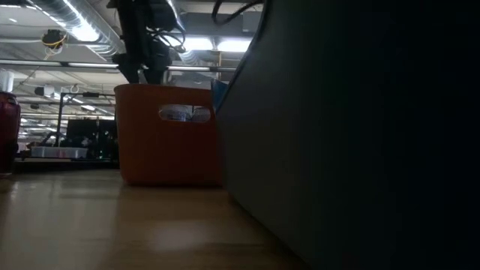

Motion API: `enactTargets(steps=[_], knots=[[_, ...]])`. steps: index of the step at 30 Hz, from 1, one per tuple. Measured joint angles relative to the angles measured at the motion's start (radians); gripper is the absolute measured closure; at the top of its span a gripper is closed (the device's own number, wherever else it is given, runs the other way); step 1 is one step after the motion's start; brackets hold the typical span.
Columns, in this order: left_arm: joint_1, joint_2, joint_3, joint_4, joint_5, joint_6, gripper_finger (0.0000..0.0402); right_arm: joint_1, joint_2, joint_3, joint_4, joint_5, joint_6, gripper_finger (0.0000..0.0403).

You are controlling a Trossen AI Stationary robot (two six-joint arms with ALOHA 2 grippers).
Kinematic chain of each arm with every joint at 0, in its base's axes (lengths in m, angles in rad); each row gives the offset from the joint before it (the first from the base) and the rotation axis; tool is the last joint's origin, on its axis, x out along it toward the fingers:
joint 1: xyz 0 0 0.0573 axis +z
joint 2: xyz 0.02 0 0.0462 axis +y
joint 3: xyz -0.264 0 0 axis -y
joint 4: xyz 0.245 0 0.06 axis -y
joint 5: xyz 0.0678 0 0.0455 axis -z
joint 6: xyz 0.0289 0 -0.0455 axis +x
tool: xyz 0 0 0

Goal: Sort soda cans
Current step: Put the red soda can into the blue bin

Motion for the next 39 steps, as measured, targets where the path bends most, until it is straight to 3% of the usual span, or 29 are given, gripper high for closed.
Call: enactTargets(steps=[13, 39], knots=[[0.07, 0.113, -0.011, -0.001, 0.006, -0.059, 0.0002, 0.0, -0.087, 0.0, 0.006, 0.056, -0.019, 0.0045], [0.168, 0.332, -0.011, 0.005, 0.193, -0.059, 0.001, 0.0, -0.086, 0.0, 0.006, 0.05, -0.019, 0.0045]])
